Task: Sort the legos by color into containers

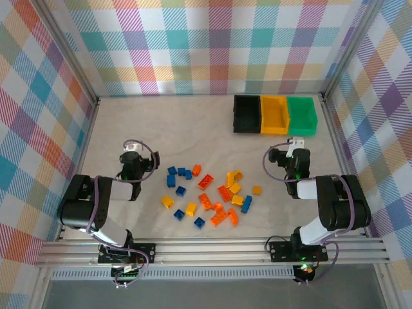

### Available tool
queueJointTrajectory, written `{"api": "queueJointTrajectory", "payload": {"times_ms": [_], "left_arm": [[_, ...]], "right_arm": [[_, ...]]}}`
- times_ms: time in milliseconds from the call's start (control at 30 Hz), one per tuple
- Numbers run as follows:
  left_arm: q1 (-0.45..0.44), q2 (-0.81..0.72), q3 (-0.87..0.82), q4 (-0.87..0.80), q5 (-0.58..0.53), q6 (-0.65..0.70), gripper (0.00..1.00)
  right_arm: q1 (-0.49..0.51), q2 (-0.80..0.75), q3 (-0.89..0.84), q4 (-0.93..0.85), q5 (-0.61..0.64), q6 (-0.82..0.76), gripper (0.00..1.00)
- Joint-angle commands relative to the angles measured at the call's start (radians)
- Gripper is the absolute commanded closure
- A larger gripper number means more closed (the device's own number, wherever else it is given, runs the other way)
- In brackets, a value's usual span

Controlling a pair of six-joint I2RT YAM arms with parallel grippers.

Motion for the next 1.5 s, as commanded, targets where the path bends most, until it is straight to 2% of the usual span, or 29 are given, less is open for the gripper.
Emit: {"api": "queueJointTrajectory", "payload": {"times_ms": [0, 800, 867, 967, 1033, 1167, 1300, 1400, 1467], "left_arm": [[0.014, 0.002, 0.019, 0.013, 0.013, 0.010, 0.00], [0.013, -0.002, 0.018, 0.016, 0.002, 0.007, 0.00], [0.013, -0.064, 0.042, -0.081, -0.004, 0.002, 0.00], [0.013, -0.152, 0.086, -0.230, -0.034, -0.012, 0.00], [0.012, -0.187, 0.091, -0.254, -0.036, -0.012, 0.00], [0.011, -0.243, 0.104, -0.301, -0.084, -0.057, 0.00], [0.012, -0.266, 0.158, -0.376, -0.150, -0.180, 0.00], [0.014, -0.270, 0.187, -0.423, -0.298, -0.381, 0.00], [0.019, -0.294, 0.195, -0.467, -0.293, -0.482, 0.00]], "right_arm": [[0.000, 0.003, 0.008, 0.014, -0.019, 0.002, 0.00], [-0.001, -0.001, 0.008, 0.021, -0.012, 0.004, 0.00], [0.004, -0.075, 0.013, -0.053, -0.050, -0.020, 0.00], [0.017, -0.188, 0.077, -0.291, -0.020, -0.007, 0.00], [0.020, -0.231, 0.120, -0.399, 0.019, 0.043, 0.00], [0.022, -0.308, 0.143, -0.506, 0.061, 0.143, 0.00], [0.027, -0.305, 0.219, -0.643, 0.161, 0.196, 0.00], [0.040, -0.268, 0.305, -0.758, 0.352, 0.322, 0.00], [0.038, -0.254, 0.331, -0.794, 0.347, 0.379, 0.00]]}}
